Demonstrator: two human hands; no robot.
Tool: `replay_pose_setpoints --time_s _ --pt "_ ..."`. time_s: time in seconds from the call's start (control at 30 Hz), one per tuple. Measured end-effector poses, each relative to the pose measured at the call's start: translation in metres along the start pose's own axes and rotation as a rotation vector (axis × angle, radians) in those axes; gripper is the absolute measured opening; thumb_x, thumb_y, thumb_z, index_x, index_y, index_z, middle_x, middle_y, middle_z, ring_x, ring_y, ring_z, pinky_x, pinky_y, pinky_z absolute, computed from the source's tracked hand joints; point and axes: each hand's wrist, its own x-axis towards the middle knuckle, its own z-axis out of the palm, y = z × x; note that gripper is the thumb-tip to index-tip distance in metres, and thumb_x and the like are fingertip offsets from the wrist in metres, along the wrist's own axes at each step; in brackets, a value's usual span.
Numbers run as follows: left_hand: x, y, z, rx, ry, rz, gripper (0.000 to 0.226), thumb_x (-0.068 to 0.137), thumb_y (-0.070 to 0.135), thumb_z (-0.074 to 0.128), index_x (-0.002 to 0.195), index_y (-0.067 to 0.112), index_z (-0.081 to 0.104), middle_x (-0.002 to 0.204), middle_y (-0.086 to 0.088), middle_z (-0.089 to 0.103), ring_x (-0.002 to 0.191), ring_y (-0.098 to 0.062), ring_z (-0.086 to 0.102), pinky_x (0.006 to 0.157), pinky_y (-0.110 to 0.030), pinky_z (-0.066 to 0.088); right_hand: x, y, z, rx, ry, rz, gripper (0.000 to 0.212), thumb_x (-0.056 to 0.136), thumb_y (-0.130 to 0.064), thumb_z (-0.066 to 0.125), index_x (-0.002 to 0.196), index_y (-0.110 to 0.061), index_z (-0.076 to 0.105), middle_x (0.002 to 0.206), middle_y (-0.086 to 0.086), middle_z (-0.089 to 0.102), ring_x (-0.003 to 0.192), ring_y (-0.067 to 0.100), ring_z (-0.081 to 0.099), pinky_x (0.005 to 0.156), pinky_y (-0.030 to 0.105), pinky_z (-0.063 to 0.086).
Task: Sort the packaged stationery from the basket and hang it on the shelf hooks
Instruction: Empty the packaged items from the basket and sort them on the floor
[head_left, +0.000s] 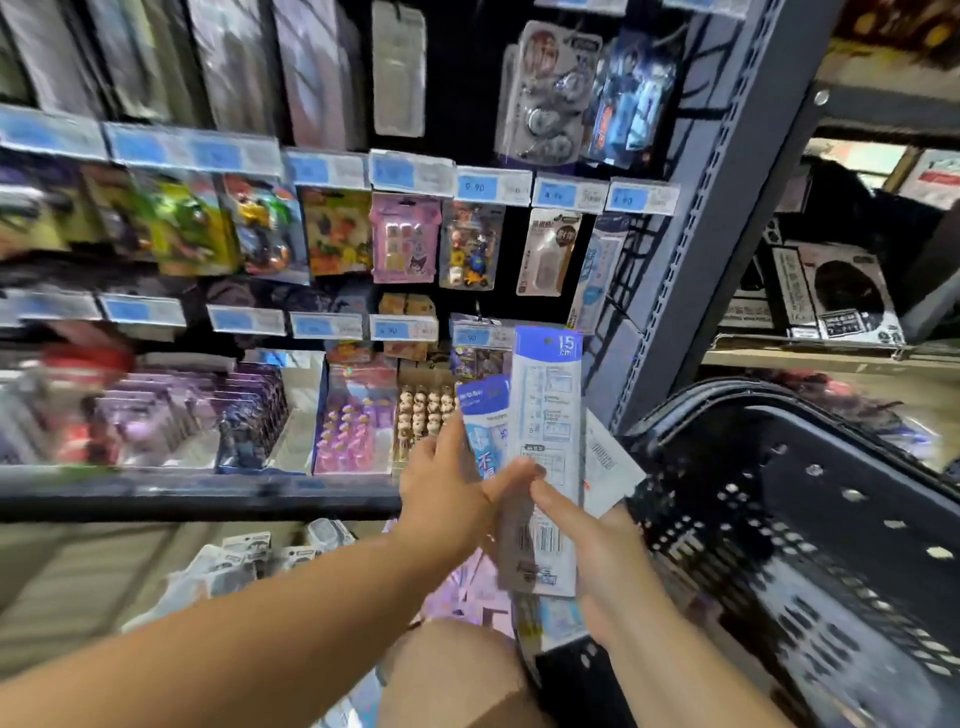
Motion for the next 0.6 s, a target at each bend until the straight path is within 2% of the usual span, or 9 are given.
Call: replay_pose_setpoints --time_s 0.13,0.2,0.27,0.3,0.37,0.43,0.47,0.53,0.6 --pt "0.010 -0.005 -0.063 0.017 0.040 -0.066 0.067 0.055 0.079 0.069 0.116 0.058 0.049 0.111 0.005 0.065 0.099 -0.033 0.065 0.072 -0.061 0.056 0.021 0.020 0.055 -0.056 -0.037 0.098 0.052 0.075 -0.028 0.073 0.124 -0.021 0.060 0.112 0.011 0.071 0.102 0.034 0.068 0.091 0.059 0.051" --pt "0.011 -0.010 -0.092 -0.033 0.061 -0.094 0.045 0.071 0.058 0.074 0.111 0.052 0.053 0.109 0.008 0.069 0.088 -0.022 0.070 0.064 -0.048 0.059 0.028 0.032 0.077 -0.183 0.001 0.136 0.079 0.057 -0.062 0.079 0.123 -0.022 0.060 0.114 0.008 0.070 0.104 0.031 0.067 0.092 0.055 0.051" --pt "0.012 -0.015 -0.118 -0.093 0.061 -0.121 0.028 0.088 0.036 0.070 0.108 0.046 0.053 0.115 0.006 0.069 0.074 -0.009 0.067 0.051 -0.027 0.053 0.040 0.047 0.096 -0.302 -0.025 0.170 0.100 0.041 -0.092 0.062 0.115 -0.024 0.064 0.112 0.001 0.071 0.103 0.025 0.066 0.093 0.049 0.051" --pt "0.012 -0.018 -0.130 -0.102 0.059 -0.153 0.028 0.092 0.032 0.066 0.111 0.045 0.050 0.120 0.004 0.066 0.069 -0.005 0.064 0.046 -0.020 0.047 0.044 0.053 0.105 -0.327 -0.054 0.182 0.101 0.037 -0.096 0.056 0.108 -0.024 0.067 0.108 0.000 0.072 0.099 0.024 0.066 0.092 0.047 0.052" --pt "0.011 -0.023 -0.154 -0.087 0.080 -0.214 0.039 0.096 0.033 0.060 0.130 0.040 0.044 0.130 -0.011 0.058 0.057 -0.003 0.056 0.040 -0.017 0.042 0.049 0.062 0.125 -0.342 -0.089 0.205 0.100 0.035 -0.096 0.056 0.100 -0.021 0.071 0.098 0.004 0.073 0.082 0.025 0.065 0.080 0.042 0.053" --pt "0.012 -0.030 -0.173 -0.094 0.107 -0.227 0.041 0.098 0.032 0.056 0.136 0.036 0.041 0.130 -0.023 0.057 0.062 -0.011 0.061 0.049 -0.025 0.053 0.052 0.069 0.147 -0.341 -0.137 0.209 0.082 0.049 -0.087 0.065 0.094 -0.019 0.073 0.089 0.006 0.073 0.074 0.031 0.065 0.076 0.042 0.053" --pt "0.013 -0.035 -0.182 -0.107 0.134 -0.236 0.041 0.098 0.032 0.055 0.134 0.040 0.039 0.122 -0.017 0.063 0.074 -0.017 0.068 0.063 -0.036 0.060 0.053 0.073 0.158 -0.310 -0.155 0.198 0.060 0.065 -0.073 0.069 0.092 -0.020 0.074 0.090 0.004 0.074 0.080 0.032 0.068 0.080 0.045 0.055" --pt "0.016 -0.047 -0.196 -0.096 0.224 -0.252 0.037 0.097 0.035 0.055 0.124 0.049 0.034 0.112 -0.004 0.067 0.092 -0.027 0.069 0.080 -0.053 0.058 0.058 0.083 0.176 -0.240 -0.176 0.188 0.027 0.084 -0.043 0.069 0.097 -0.019 0.073 0.092 0.000 0.076 0.086 0.026 0.070 0.081 0.043 0.056" --pt "0.022 -0.063 -0.210 0.114 0.329 -0.208 0.035 0.093 0.041 0.055 0.123 0.042 0.038 0.117 -0.004 0.063 0.101 -0.031 0.064 0.087 -0.054 0.053 0.062 0.095 0.194 -0.213 -0.182 0.210 0.030 0.080 -0.042 0.074 0.099 -0.018 0.074 0.092 0.002 0.076 0.085 0.030 0.069 0.075 0.041 0.054"
